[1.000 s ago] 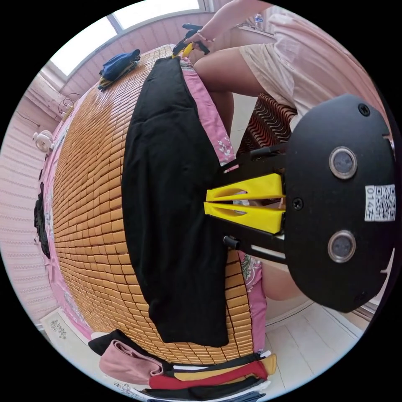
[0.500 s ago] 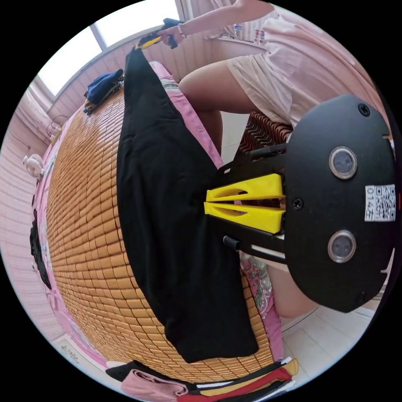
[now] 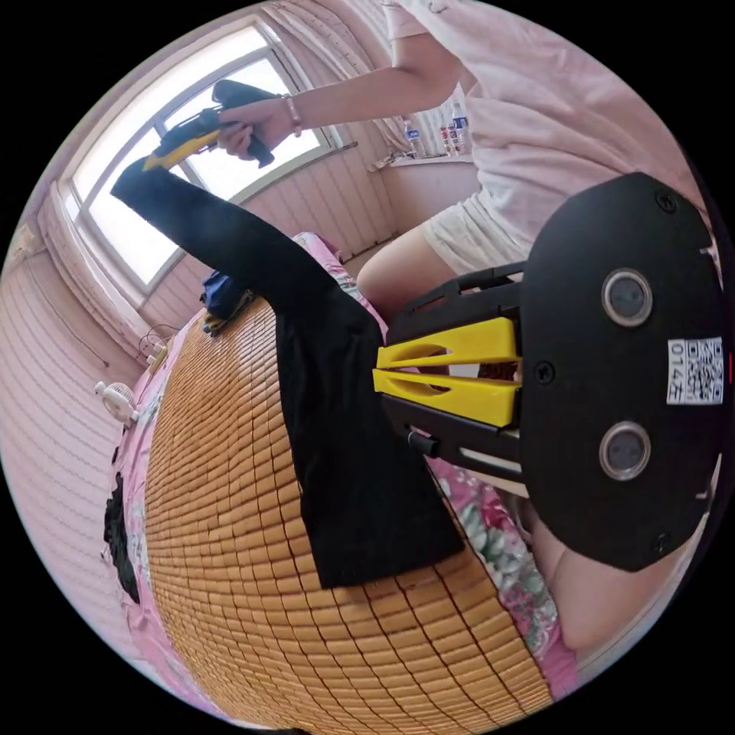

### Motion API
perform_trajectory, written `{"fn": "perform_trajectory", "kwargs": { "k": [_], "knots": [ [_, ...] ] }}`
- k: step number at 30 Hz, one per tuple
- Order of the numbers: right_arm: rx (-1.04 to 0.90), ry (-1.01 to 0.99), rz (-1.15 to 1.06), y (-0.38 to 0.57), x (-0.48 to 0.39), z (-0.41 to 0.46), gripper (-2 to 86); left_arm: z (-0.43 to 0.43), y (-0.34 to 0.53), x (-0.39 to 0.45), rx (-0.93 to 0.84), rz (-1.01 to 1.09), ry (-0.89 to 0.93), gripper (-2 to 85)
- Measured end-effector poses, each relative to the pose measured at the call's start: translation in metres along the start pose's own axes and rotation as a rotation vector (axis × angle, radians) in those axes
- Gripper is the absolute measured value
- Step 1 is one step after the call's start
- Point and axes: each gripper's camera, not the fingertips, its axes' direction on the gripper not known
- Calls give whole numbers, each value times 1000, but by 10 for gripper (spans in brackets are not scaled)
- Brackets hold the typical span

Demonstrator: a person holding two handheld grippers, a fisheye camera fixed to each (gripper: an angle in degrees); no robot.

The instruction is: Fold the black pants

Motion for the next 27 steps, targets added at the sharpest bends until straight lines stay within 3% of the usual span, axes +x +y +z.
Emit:
{"fn": "perform_trajectory", "kwargs": {
  "k": [4,5,8,13,19,27],
  "knots": [
    [-381,-255,80,84,-60,198,76,-55,49,-40,45,-159,-101,-9],
    [-503,-234,89,109,-71,235,85,-70,64,-49,66,-211,-129,-8],
    [-610,-148,42,138,-88,266,89,-93,89,-64,92,-305,-173,-4],
    [-640,-59,-17,133,-82,257,82,-88,85,-65,108,-287,-179,13],
    [-633,40,-79,117,-88,283,95,-42,14,-54,95,-186,-164,79],
    [-624,30,-58,113,-105,325,108,26,-48,-56,-141,-144,-327,79]
  ]
}}
